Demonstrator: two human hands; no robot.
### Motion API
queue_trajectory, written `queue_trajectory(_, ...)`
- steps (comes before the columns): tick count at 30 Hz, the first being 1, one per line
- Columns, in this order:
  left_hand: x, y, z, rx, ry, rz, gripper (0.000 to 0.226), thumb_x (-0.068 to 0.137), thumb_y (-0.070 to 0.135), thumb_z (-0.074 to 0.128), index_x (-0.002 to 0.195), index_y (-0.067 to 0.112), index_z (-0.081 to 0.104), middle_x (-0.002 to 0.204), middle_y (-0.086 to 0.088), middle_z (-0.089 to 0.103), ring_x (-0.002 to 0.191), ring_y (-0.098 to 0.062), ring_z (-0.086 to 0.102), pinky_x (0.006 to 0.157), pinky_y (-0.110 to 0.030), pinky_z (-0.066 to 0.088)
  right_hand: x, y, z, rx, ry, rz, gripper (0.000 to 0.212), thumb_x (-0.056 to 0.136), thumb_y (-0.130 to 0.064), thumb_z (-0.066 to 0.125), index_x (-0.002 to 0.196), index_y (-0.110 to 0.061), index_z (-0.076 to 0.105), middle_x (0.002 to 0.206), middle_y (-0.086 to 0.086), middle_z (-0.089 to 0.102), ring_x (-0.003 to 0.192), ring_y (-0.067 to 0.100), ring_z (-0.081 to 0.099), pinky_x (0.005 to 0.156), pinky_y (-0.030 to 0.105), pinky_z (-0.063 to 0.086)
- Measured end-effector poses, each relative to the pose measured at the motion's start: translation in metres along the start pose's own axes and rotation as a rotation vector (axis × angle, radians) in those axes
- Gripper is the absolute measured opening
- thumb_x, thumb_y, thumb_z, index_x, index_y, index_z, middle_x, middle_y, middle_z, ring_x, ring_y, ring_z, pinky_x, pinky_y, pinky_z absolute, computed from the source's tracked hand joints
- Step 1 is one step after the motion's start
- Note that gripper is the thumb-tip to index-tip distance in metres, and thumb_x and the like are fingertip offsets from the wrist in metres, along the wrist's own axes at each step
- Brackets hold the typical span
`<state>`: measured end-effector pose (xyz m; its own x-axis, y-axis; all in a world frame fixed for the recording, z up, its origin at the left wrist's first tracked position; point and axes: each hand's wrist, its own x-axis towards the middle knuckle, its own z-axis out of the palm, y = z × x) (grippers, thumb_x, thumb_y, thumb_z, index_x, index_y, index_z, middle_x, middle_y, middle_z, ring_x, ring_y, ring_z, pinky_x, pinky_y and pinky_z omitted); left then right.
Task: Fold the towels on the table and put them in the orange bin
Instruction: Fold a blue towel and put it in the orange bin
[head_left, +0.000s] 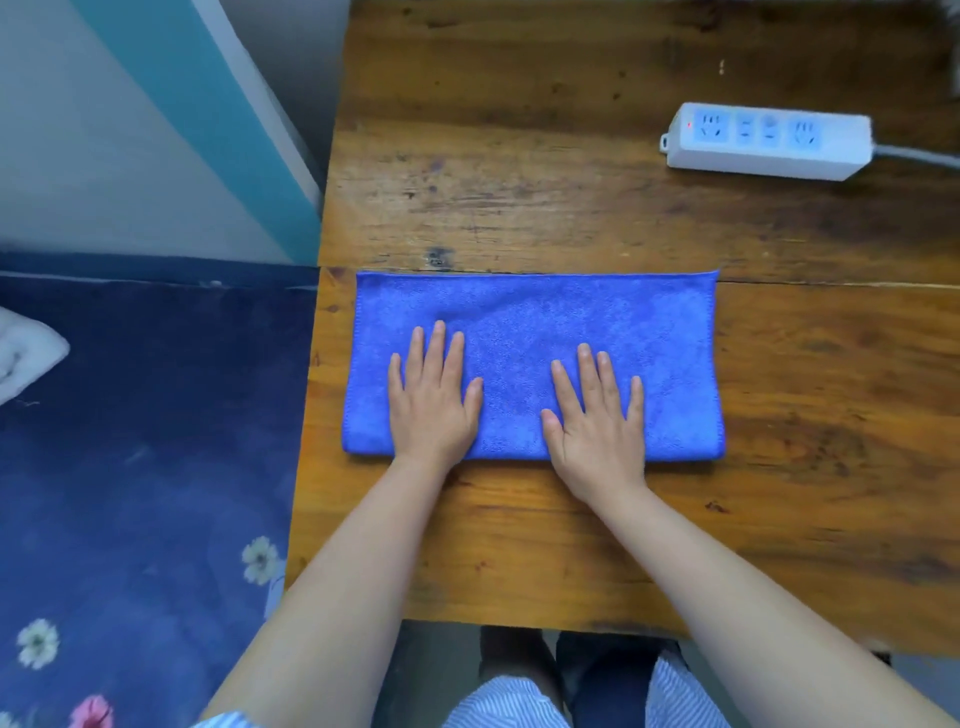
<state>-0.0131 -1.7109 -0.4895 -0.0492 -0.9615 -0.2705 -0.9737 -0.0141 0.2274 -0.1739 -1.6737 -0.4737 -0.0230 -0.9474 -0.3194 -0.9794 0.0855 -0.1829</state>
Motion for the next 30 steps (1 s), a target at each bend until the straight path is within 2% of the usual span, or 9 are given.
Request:
queue_trajectory(5, -0.001, -0.001, -0.005, 0.027, -0.035, -0.007, 0.057, 0.094, 0.041, 0.035, 0.146, 0.022, 0.02, 0.157, 0.0, 0.008, 0.145, -0.02, 0.0, 0.115, -0.041, -0.002, -0.019, 0.065, -0.016, -0.009, 0.036, 0.214, 0.066, 0.084, -0.046, 0.016, 0.14, -0.015, 0.033, 0.151, 0.013, 0.023, 0.14, 0.034, 0.02, 0.111, 0.056, 0.012)
queue_trajectory(9, 0.016, 0.015, -0.021, -0.02, 0.016, 0.068, 0.056, 0.094, 0.04, 0.039, 0.145, 0.022, 0.024, 0.156, 0.001, 0.011, 0.145, -0.022, -0.001, 0.113, -0.052, 0.001, -0.017, 0.091, -0.027, 0.081, 0.078, 0.432, 0.057, 0.094, -0.03, 0.041, 0.143, -0.006, 0.023, 0.153, 0.017, 0.016, 0.142, 0.033, 0.013, 0.112, 0.052, 0.011)
queue_trajectory(11, 0.033, 0.034, -0.025, -0.044, 0.052, 0.154, 0.056, 0.094, 0.04, 0.039, 0.145, 0.022, 0.024, 0.156, 0.002, 0.012, 0.145, -0.022, 0.0, 0.113, -0.053, 0.002, -0.014, 0.084, -0.033, 0.17, 0.116, 0.493, 0.061, 0.091, -0.027, 0.049, 0.141, -0.001, 0.024, 0.149, 0.018, 0.027, 0.138, 0.033, 0.023, 0.108, 0.048, 0.022)
queue_trajectory(14, 0.044, 0.061, -0.015, 0.014, -0.017, 0.232, 0.059, 0.094, 0.044, 0.035, 0.146, 0.024, 0.018, 0.157, 0.002, 0.007, 0.145, -0.021, -0.003, 0.114, -0.051, -0.002, -0.012, 0.069, -0.038, 0.234, 0.115, 0.588, 0.059, 0.089, -0.026, 0.052, 0.138, -0.002, 0.03, 0.139, 0.018, 0.038, 0.126, 0.034, 0.034, 0.097, 0.045, 0.033)
queue_trajectory(17, 0.044, 0.068, 0.0, 0.101, -0.072, 0.215, 0.062, 0.093, 0.05, 0.03, 0.147, 0.026, 0.01, 0.157, 0.004, 0.001, 0.145, -0.019, -0.007, 0.113, -0.051, -0.008, -0.016, 0.06, -0.039, 0.259, 0.047, 0.643, 0.054, 0.09, -0.025, 0.053, 0.134, -0.001, 0.034, 0.13, 0.02, 0.041, 0.119, 0.037, 0.04, 0.092, 0.043, 0.038)
queue_trajectory(21, 0.047, 0.067, 0.003, 0.131, -0.052, 0.208, 0.063, 0.092, 0.052, 0.029, 0.147, 0.026, 0.011, 0.157, 0.003, 0.003, 0.145, -0.022, -0.005, 0.112, -0.054, -0.008, -0.018, 0.055, -0.044, 0.368, -0.036, 0.726, 0.047, 0.089, -0.022, 0.055, 0.125, 0.002, 0.036, 0.126, 0.024, 0.042, 0.113, 0.042, 0.048, 0.087, 0.041, 0.042)
queue_trajectory(25, 0.045, 0.069, 0.004, 0.14, -0.059, 0.198, 0.063, 0.093, 0.051, 0.029, 0.147, 0.026, 0.01, 0.157, 0.003, 0.002, 0.145, -0.022, -0.005, 0.112, -0.054, -0.007, -0.004, 0.062, -0.05, 0.487, -0.071, 0.808, 0.037, 0.087, -0.016, 0.058, 0.115, 0.001, 0.043, 0.121, 0.023, 0.054, 0.112, 0.038, 0.052, 0.084, 0.037, 0.043)
queue_trajectory(27, 0.044, 0.071, 0.002, 0.141, -0.066, 0.176, 0.062, 0.093, 0.051, 0.028, 0.147, 0.026, 0.008, 0.157, 0.004, 0.001, 0.145, -0.021, -0.006, 0.112, -0.053, -0.007, 0.004, 0.069, -0.053, 0.537, -0.042, 0.818, 0.03, 0.083, -0.012, 0.058, 0.11, 0.0, 0.05, 0.118, 0.022, 0.058, 0.109, 0.038, 0.053, 0.081, 0.035, 0.043)
queue_trajectory(30, 0.043, 0.083, 0.0, 0.121, -0.08, 0.09, 0.063, 0.094, 0.051, 0.026, 0.147, 0.025, 0.006, 0.157, 0.003, -0.002, 0.144, -0.021, -0.008, 0.113, -0.052, -0.006, 0.015, 0.085, -0.06, 0.598, 0.037, 0.713, 0.022, 0.08, -0.006, 0.057, 0.101, 0.001, 0.057, 0.11, 0.021, 0.061, 0.102, 0.037, 0.056, 0.078, 0.034, 0.043)
